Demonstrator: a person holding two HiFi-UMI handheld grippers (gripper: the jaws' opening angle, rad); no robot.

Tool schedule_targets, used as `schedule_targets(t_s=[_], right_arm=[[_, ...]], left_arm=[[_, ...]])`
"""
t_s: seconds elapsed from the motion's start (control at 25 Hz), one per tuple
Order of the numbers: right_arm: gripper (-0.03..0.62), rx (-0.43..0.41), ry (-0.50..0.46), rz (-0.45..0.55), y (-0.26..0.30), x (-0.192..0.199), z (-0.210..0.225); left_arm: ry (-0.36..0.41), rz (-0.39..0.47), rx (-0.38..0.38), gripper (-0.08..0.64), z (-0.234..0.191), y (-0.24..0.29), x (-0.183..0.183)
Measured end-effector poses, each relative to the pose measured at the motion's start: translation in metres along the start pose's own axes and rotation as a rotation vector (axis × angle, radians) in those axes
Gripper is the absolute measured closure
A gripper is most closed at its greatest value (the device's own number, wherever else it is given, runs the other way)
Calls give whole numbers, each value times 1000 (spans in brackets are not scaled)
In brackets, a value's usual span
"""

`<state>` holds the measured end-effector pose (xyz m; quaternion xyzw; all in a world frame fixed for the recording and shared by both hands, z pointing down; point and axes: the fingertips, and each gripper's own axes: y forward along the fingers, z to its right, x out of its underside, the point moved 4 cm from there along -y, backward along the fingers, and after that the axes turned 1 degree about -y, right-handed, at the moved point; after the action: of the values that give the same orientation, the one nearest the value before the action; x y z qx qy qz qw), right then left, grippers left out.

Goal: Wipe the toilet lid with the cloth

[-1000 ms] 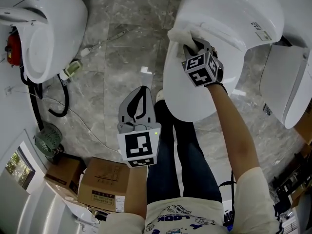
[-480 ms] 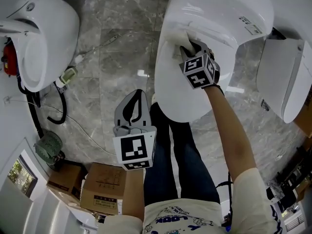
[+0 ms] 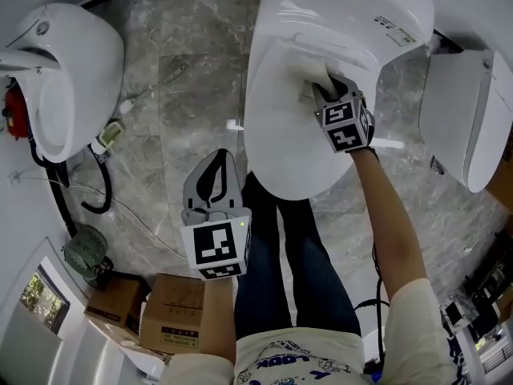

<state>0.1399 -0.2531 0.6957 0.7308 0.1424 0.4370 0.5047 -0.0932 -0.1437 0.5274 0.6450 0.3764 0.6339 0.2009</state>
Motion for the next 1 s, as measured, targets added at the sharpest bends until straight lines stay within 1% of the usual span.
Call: schedule_targets(t_s=[0.32,0.6,0.84,1.0], right_arm=[[471,53,136,-24,-23,53,40],[471,106,240,-69,-40,99,72],[471,143,315,-104,-50,128,89],[471,146,372,-120,-53,136,93]], left_arm=[[36,-3,32,555,30,1,-2],[60,-2,50,555,53,2,-3],[67,-3,50,555,59,1,-2],[66,-6,52,555,62,-1,1]])
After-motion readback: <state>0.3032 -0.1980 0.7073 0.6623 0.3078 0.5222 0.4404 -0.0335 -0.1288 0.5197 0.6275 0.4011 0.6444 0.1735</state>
